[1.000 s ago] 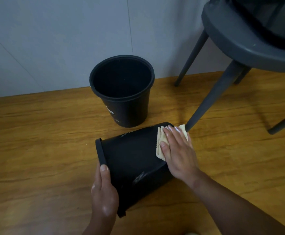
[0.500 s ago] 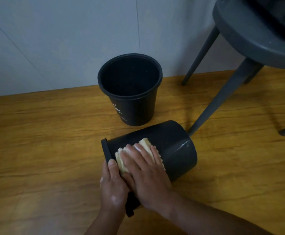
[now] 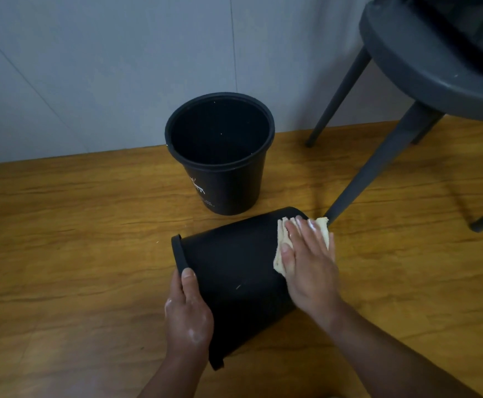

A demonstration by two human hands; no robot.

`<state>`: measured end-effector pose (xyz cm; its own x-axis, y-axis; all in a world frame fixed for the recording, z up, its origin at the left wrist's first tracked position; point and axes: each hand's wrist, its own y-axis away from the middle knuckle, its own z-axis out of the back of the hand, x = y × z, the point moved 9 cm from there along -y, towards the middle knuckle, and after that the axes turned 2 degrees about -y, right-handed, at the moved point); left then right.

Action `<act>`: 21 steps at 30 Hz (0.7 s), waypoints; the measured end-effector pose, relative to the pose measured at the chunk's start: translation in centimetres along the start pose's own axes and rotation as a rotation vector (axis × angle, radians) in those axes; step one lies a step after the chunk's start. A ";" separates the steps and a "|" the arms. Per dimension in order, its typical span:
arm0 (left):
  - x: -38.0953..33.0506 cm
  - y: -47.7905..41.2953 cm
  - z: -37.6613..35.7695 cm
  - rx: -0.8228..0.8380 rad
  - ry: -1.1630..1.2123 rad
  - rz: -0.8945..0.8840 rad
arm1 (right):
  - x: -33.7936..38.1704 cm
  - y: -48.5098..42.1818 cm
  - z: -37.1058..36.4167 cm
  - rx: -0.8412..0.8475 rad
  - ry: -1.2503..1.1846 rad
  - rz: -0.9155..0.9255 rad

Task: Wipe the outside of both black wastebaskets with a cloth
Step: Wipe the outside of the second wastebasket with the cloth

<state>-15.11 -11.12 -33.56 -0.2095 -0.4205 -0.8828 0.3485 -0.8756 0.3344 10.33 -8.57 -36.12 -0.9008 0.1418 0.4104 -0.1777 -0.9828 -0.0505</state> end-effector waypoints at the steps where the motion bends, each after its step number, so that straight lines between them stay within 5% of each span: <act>1: -0.1 0.1 0.0 -0.009 -0.009 -0.005 | 1.6 0.8 -0.5 0.019 0.037 0.030; 6: 0.1 -0.1 0.3 -0.045 -0.065 -0.017 | 11.3 7.4 -3.3 0.108 0.035 0.554; 9: 0.5 -0.3 0.3 -0.035 -0.066 -0.023 | 10.9 7.5 -3.5 0.127 0.040 0.625; 16: 0.1 -0.1 0.1 -0.003 -0.034 -0.018 | -1.7 1.3 -0.2 -0.027 -0.111 0.116; 21: 0.1 0.1 0.0 -0.007 -0.036 -0.009 | -0.6 1.2 0.0 -0.100 -0.094 0.000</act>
<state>-15.08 -11.30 -33.63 -0.2450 -0.4207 -0.8735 0.3530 -0.8778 0.3237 10.64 -9.81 -36.40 -0.8607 0.1254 0.4934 -0.2202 -0.9655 -0.1387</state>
